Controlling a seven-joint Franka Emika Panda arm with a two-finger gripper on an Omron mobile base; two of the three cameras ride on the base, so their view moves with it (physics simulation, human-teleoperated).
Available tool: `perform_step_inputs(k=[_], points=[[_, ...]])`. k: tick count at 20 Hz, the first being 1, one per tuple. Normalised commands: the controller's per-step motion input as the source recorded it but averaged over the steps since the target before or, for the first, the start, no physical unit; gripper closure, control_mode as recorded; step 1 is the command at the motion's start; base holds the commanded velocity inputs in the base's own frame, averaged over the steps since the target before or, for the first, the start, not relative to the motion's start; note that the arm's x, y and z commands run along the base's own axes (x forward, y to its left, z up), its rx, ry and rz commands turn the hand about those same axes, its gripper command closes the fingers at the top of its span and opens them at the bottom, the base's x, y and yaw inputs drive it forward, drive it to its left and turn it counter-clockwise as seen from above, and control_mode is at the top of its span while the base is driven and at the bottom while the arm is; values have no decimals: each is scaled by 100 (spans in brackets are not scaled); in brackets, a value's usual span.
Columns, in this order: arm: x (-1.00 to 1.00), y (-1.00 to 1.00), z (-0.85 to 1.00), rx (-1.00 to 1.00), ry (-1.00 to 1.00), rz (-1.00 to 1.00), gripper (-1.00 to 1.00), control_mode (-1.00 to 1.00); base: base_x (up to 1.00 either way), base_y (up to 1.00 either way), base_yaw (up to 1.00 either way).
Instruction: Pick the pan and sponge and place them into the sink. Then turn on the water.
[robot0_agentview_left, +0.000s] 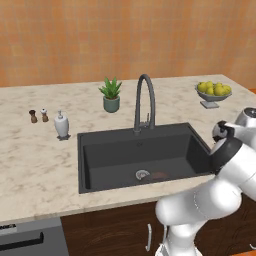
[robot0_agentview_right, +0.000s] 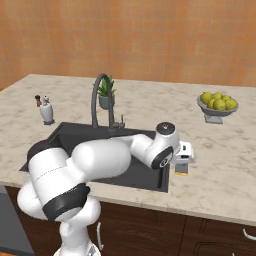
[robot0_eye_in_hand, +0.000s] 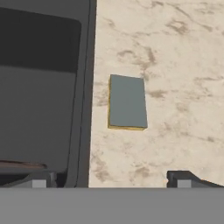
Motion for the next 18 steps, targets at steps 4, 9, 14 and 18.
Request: perform_step_inputs(k=[4, 9, 14, 18], points=[[46, 0, -42, 0, 13, 0, -100, -100, 0, 0, 0], [49, -7, -30, 2, 4, 0, -100, -100, 0, 0, 0], [36, -28, -28, 5, 0, 0, -100, -100, 0, 0, 0], [31, -35, -16, 6, -2, 0, -100, -100, 0, 0, 0]])
